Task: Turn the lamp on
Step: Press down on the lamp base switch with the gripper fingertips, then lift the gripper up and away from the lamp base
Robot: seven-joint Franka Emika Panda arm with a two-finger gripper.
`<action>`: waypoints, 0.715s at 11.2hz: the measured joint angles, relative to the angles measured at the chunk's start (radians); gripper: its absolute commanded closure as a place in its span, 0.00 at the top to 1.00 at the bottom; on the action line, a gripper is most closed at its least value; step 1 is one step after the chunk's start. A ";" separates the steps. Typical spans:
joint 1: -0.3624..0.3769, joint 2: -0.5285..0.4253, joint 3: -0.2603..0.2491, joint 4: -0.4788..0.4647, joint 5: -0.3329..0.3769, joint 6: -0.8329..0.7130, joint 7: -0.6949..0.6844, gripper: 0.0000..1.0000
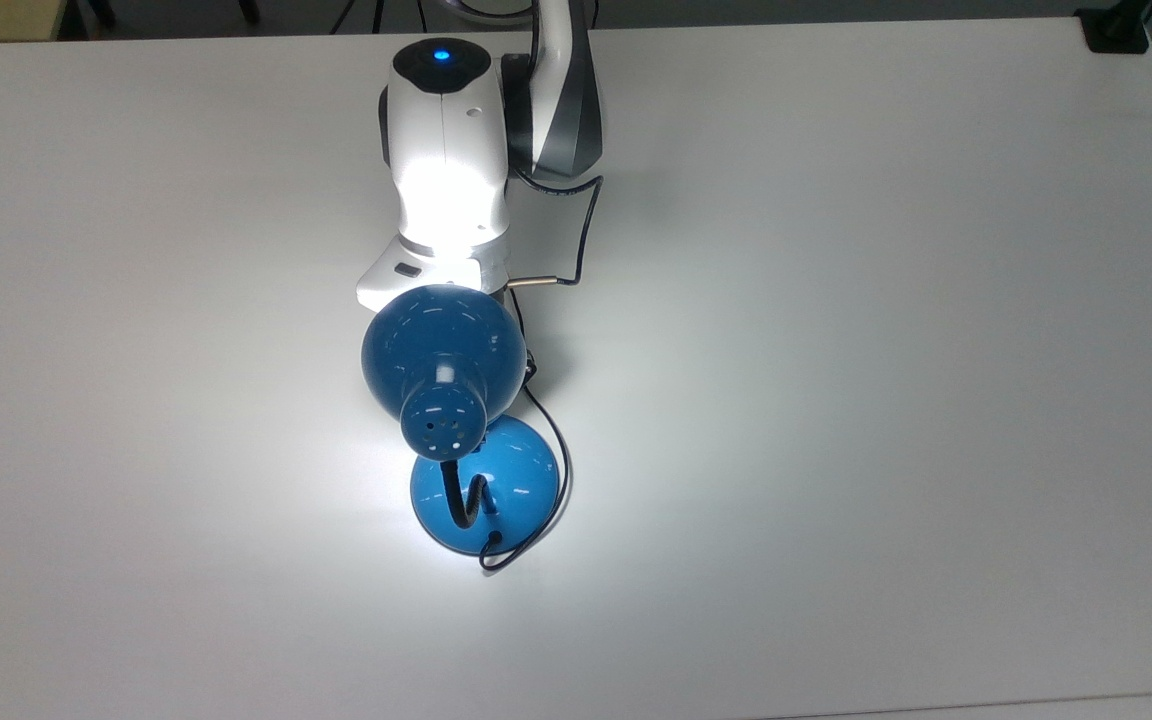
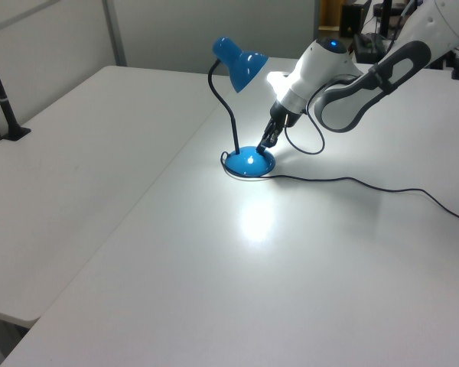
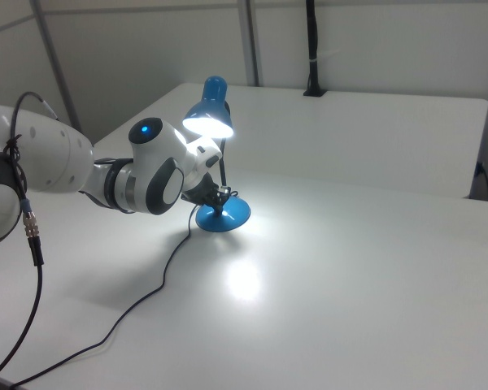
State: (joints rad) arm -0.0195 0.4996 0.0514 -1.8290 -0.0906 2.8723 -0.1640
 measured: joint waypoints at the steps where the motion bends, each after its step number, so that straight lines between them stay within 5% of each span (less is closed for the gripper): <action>1: -0.005 0.000 0.005 0.000 0.000 0.000 -0.016 0.00; 8: -0.021 -0.031 0.015 -0.038 0.000 -0.019 -0.023 0.00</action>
State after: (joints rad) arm -0.0410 0.4683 0.0664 -1.8666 -0.0902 2.8532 -0.1868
